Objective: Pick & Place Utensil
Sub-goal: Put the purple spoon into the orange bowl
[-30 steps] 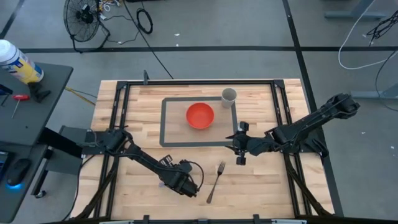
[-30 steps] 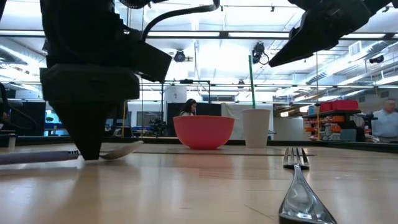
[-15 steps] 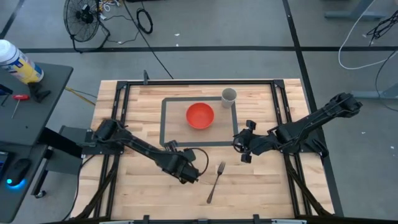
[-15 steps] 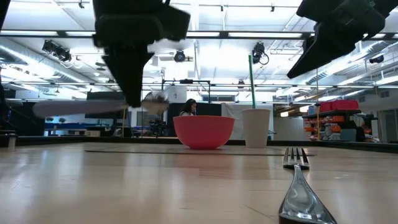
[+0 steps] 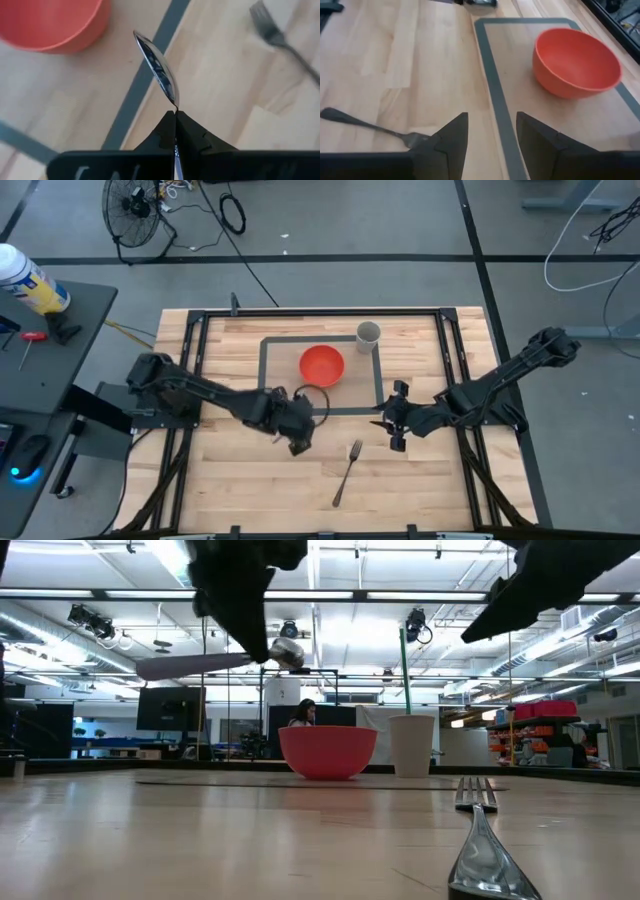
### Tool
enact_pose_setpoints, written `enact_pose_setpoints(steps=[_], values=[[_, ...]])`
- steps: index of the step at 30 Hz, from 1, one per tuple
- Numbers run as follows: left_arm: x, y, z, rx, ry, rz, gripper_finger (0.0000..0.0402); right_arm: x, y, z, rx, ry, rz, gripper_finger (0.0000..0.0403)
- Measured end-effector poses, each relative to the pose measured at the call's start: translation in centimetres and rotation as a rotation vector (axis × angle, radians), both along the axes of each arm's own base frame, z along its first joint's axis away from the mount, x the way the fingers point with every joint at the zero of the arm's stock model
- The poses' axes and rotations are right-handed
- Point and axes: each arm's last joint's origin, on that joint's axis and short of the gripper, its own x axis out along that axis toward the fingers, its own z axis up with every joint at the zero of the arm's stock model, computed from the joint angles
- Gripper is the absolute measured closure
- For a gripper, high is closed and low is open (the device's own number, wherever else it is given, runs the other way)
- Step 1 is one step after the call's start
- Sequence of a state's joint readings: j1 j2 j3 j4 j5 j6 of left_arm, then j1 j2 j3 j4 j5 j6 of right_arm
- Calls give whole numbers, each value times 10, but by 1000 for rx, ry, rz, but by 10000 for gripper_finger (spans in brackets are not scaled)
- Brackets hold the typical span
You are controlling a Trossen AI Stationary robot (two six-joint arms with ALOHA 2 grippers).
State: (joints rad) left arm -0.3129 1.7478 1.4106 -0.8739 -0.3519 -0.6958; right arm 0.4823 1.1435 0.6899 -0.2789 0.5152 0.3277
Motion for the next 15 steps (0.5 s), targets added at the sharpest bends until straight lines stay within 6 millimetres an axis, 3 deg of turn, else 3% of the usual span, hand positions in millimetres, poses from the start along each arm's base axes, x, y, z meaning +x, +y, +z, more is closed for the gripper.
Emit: enact_pose_setpoints(steps=[6,15], values=[[10,40,3,-44,-19,39,398,-1,5,1,10,-14,19,234],[23,126,27,-87,-75,141,398,-2,6,1,11,-16,23,234]])
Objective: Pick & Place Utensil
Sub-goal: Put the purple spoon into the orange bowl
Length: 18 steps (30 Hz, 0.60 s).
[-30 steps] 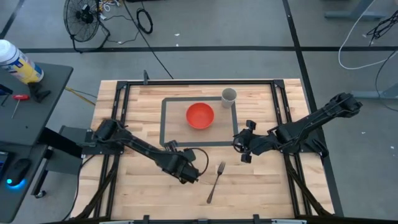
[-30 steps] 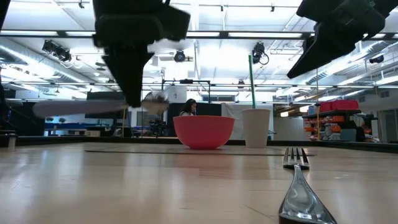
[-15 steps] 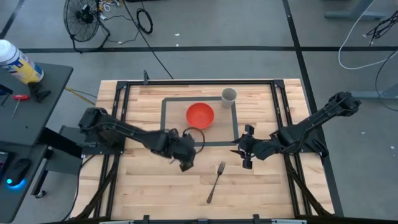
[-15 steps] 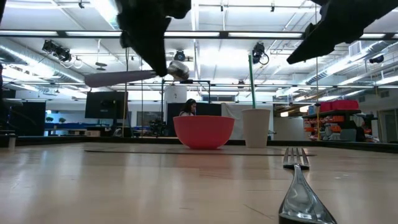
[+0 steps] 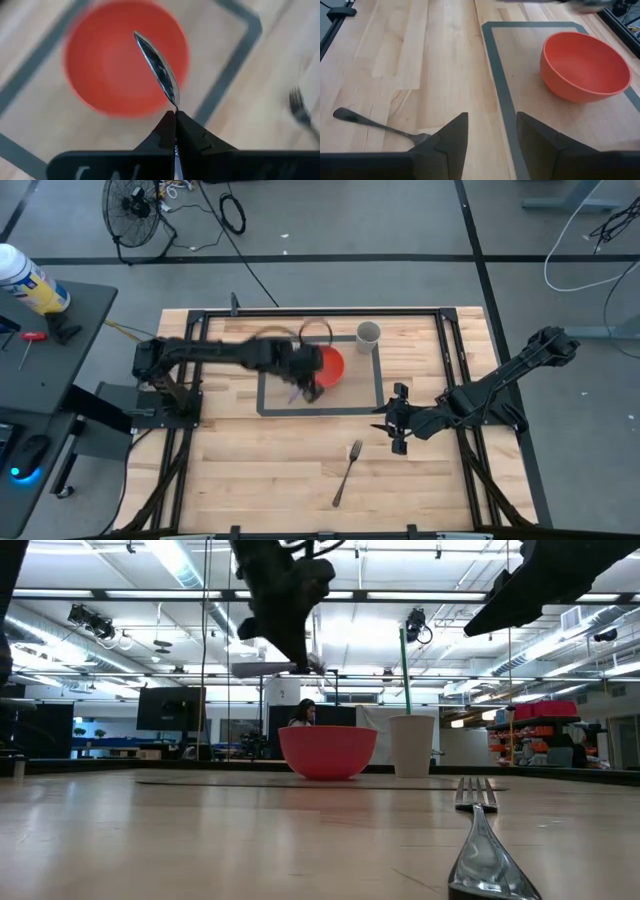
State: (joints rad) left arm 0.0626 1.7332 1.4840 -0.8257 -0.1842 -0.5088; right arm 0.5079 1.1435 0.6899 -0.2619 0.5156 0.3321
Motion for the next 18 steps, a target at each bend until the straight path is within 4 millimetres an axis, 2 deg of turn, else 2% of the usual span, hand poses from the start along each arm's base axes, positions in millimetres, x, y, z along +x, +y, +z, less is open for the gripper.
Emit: enact_pose_setpoints(steps=[3,8,11,15,18], values=[[3,30,7,-34,-27,18,398,0,0,0,0,0,0,234],[11,68,-8,-244,14,-7,398,0,0,0,2,-5,0,234],[20,82,-17,-322,35,-33,398,1,0,1,4,-8,-1,234],[36,96,-23,-312,49,-50,398,1,0,1,7,-13,-1,234],[44,102,-38,-320,100,-57,398,1,0,1,14,-14,-6,234]])
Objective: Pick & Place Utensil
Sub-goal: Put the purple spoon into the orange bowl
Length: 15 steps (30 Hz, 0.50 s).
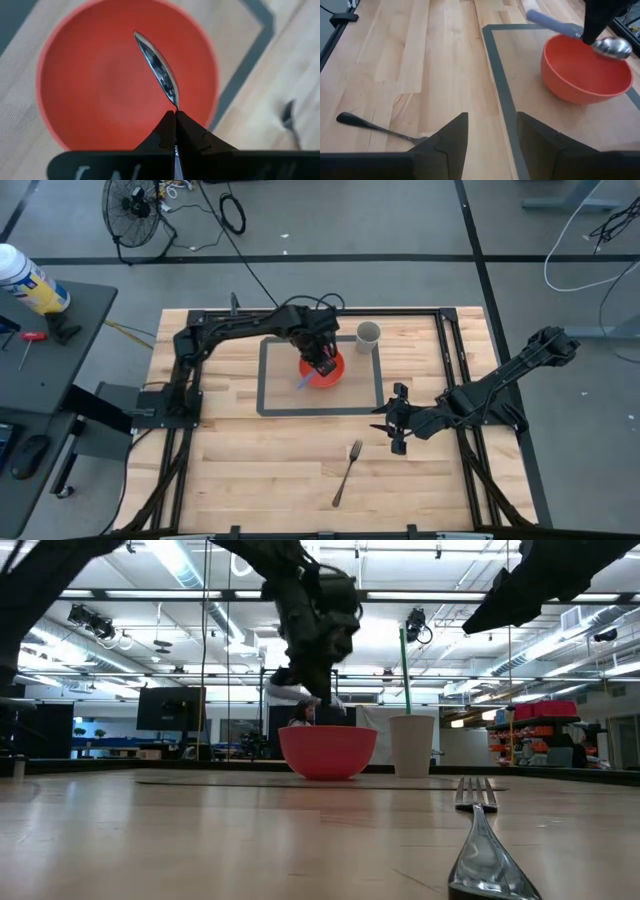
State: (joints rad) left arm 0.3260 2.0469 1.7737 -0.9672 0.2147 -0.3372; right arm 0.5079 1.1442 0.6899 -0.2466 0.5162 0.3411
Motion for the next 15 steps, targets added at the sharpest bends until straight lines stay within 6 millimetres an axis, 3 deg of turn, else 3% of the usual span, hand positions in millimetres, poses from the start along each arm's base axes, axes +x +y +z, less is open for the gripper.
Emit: enact_pose_setpoints(steps=[7,15], values=[[7,11,-26,37,62,0,394,0,0,0,16,0,-7,234],[9,12,-25,72,39,3,392,0,0,0,19,2,-3,234]])
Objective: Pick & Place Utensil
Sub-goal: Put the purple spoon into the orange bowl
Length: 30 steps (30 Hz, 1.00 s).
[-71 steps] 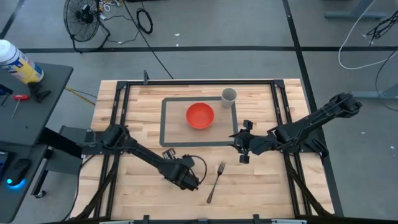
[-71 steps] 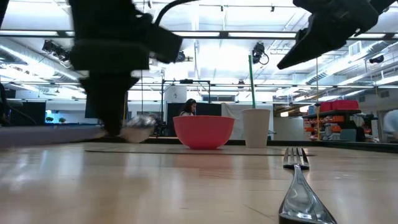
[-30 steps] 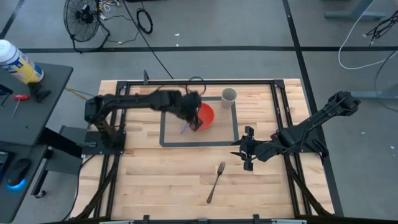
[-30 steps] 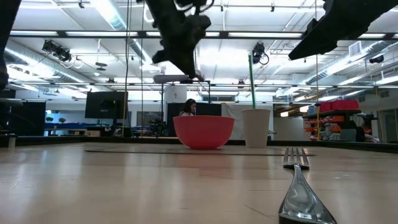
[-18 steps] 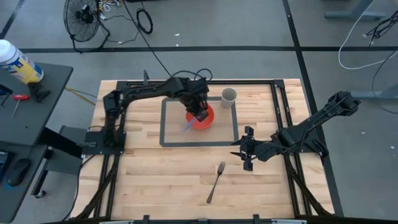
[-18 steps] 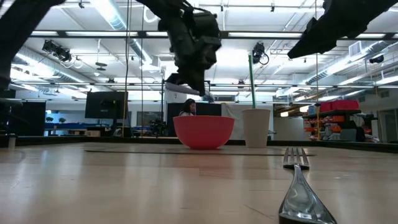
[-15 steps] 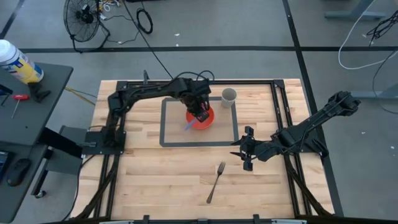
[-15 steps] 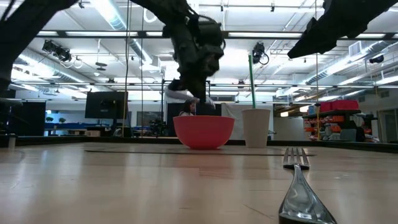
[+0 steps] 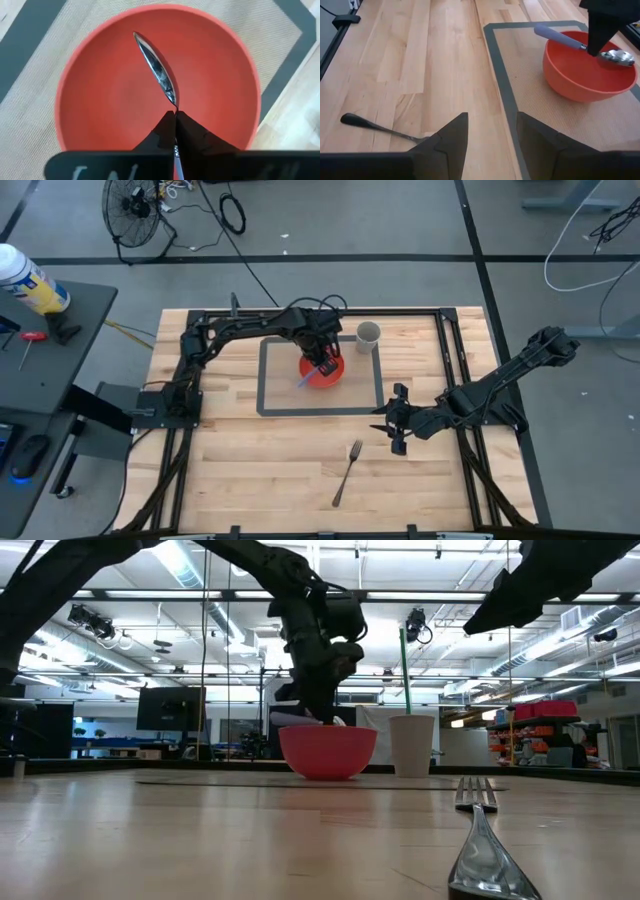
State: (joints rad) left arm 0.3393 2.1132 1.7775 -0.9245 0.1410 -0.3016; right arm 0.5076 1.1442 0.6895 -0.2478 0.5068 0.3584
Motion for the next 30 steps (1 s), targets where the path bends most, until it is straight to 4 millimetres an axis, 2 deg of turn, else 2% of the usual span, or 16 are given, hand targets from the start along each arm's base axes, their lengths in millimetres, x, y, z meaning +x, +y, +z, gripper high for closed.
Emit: enact_pose_setpoints(steps=[8,19,30], values=[[2,-6,0,-63,-25,-32,391,0,0,0,0,0,0,234],[6,-4,1,9,-49,-27,380,0,0,0,17,-2,-12,234],[1,-13,-18,7,7,-38,378,0,0,0,17,-1,-13,234]])
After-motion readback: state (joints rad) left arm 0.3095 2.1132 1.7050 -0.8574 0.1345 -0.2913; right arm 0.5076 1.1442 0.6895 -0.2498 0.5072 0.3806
